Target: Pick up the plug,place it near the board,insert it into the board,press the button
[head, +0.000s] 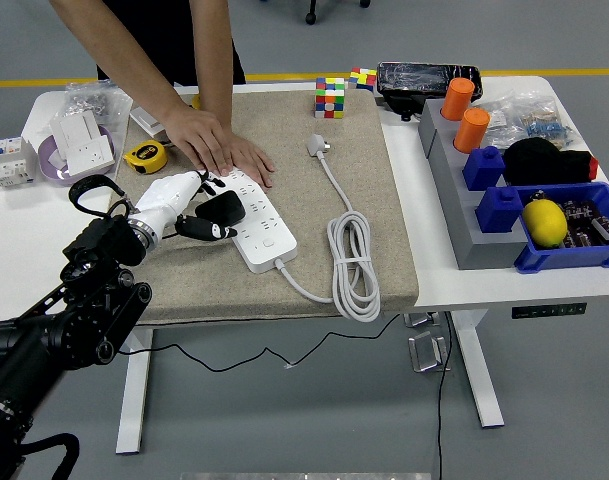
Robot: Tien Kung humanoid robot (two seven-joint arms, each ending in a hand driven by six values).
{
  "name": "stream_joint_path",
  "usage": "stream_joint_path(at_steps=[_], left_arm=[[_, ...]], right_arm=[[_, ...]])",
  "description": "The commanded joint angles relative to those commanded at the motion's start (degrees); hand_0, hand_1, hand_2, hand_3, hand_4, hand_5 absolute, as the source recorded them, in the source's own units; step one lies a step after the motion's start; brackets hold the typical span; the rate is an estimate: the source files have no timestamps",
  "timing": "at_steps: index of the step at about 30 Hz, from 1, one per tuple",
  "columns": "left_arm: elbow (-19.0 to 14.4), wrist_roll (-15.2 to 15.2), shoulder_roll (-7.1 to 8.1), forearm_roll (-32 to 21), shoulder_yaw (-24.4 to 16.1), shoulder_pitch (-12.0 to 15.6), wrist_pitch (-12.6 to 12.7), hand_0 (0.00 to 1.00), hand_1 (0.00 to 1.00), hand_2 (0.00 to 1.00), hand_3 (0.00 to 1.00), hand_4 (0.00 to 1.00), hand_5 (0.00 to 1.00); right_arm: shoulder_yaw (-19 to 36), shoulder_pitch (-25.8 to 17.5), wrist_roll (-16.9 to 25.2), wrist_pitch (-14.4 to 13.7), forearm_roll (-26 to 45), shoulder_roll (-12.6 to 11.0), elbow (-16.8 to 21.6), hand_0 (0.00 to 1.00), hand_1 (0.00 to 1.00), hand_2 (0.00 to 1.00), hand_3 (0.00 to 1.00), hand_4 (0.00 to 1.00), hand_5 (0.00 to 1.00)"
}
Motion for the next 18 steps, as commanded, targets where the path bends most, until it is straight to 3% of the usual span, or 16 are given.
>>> stream_joint_path(at_steps=[2, 3, 8, 9, 14, 15, 18], left_arm=[[0.7, 0.0, -0.14, 0.0, -0.4, -0.2, 0.4, 0.635, 0.629, 0.472, 0.537, 0.903, 0.437], [1.0, 0.0, -0.19, 0.0, -0.5, -0.3, 0.6, 0.606, 0.600, 0.430, 0.463, 0.881, 0.459], [2.5, -0.1, -0.36, 0.0, -0.9, -0.6, 1.1, 0.606, 0.600, 0.430, 0.463, 0.881, 0.459], [2.6, -0.1, -0.42, 0.0, -0.9, -0.6, 1.3, 0.533, 0.534, 0.371, 0.401, 0.820, 0.456], [3.1, -0.4, -0.67, 0.0, -1.0, -0.6, 2.2, 0.533, 0.534, 0.371, 0.401, 0.820, 0.456], [3.3, -0.5, -0.71, 0.0, -1.0, -0.6, 2.4, 0.463, 0.439, 0.323, 0.334, 0.620, 0.391], [3.3, -0.6, -0.72, 0.0, -0.9, -0.5, 2.7, 0.463, 0.439, 0.323, 0.334, 0.620, 0.391]], right_arm=[[-0.1, 0.1, 0.0, 0.0, 0.0, 0.0, 0.0, 0.782, 0.739, 0.732, 0.756, 0.998, 0.998], [-0.2, 0.1, 0.0, 0.0, 0.0, 0.0, 0.0, 0.782, 0.739, 0.732, 0.756, 0.998, 0.998], [-0.3, 0.2, 0.0, -0.1, -0.1, -0.2, 0.0, 0.782, 0.739, 0.732, 0.756, 0.998, 0.998], [-0.3, 0.2, 0.0, -0.1, 0.0, -0.2, 0.0, 0.782, 0.739, 0.731, 0.757, 0.998, 0.998], [-0.6, 0.1, -0.1, -0.1, 0.1, -0.3, 0.0, 0.782, 0.739, 0.731, 0.757, 0.998, 0.998], [-0.7, 0.1, -0.1, -0.1, 0.0, -0.3, 0.0, 0.782, 0.739, 0.731, 0.757, 0.998, 0.998], [-0.8, 0.1, -0.1, -0.2, -0.1, -0.3, 0.1, 0.782, 0.739, 0.731, 0.757, 0.998, 0.998]])
